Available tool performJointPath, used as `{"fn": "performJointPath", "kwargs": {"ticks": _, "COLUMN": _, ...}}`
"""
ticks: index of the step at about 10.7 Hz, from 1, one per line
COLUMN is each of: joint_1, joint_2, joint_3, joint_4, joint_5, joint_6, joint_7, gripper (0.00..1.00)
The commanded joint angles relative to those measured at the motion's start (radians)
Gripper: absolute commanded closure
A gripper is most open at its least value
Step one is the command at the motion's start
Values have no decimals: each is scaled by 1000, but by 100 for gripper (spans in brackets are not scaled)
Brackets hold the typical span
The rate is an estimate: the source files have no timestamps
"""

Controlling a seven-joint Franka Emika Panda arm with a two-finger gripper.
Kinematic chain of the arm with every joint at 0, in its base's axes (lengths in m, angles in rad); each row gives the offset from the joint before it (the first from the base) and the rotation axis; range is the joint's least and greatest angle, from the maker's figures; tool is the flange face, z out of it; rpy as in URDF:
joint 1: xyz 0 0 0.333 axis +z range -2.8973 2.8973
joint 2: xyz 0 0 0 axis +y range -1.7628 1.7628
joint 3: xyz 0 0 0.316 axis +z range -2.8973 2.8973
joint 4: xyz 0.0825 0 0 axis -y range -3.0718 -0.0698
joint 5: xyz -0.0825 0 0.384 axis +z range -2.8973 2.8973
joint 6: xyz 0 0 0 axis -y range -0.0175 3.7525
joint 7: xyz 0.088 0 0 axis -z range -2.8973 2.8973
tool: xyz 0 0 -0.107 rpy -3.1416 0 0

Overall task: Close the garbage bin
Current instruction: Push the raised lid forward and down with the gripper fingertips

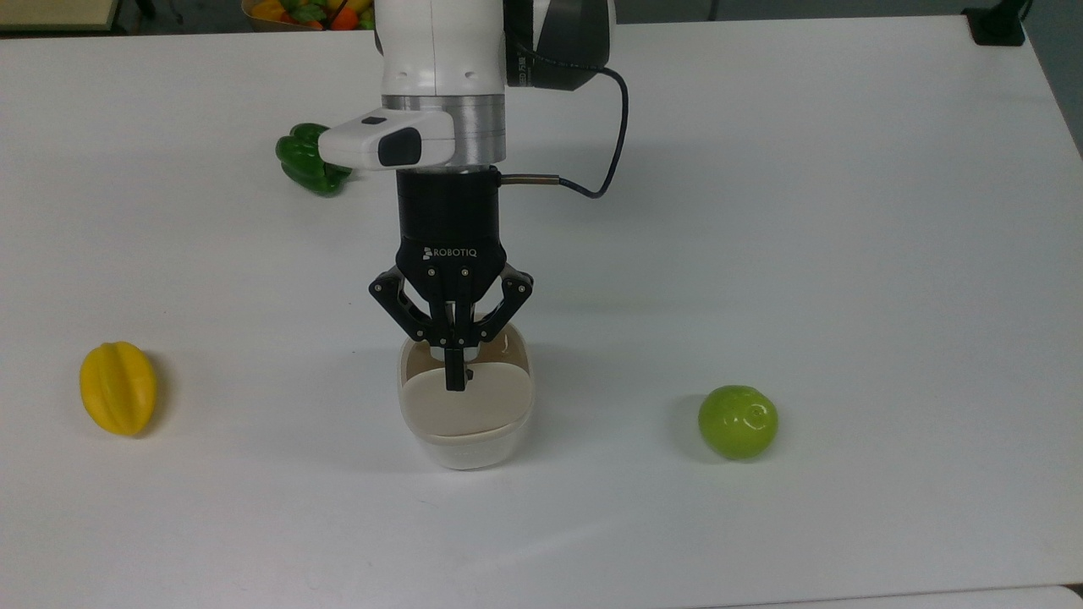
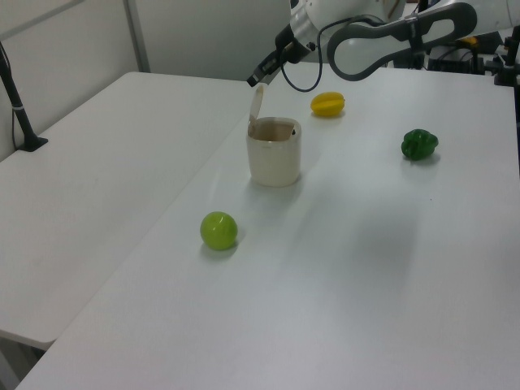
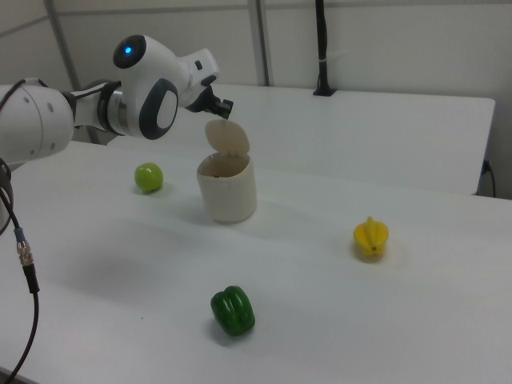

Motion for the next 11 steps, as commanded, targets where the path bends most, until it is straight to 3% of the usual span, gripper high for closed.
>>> {"fn": "performJointPath", "kwargs": {"ticks": 1, "joint_1": 13, "joint_2": -66, "joint_3": -9, "joint_4": -52, "joint_5": -9, "joint_6": -203, "joint_7": 0, "gripper": 100}}
{"fn": "performJointPath", "kwargs": {"ticks": 7, "joint_1": 14, "joint_2": -77, "joint_3": -4, "joint_4": -55, "joint_5": 0, "joint_6": -458, "joint_7": 5, "gripper": 100}}
{"fn": "performJointPath", "kwargs": {"ticks": 11, "joint_1": 10, "joint_2": -62, "joint_3": -6, "joint_4": -70, "joint_5": -8, "joint_6": -464, "joint_7": 3, "gripper": 100}}
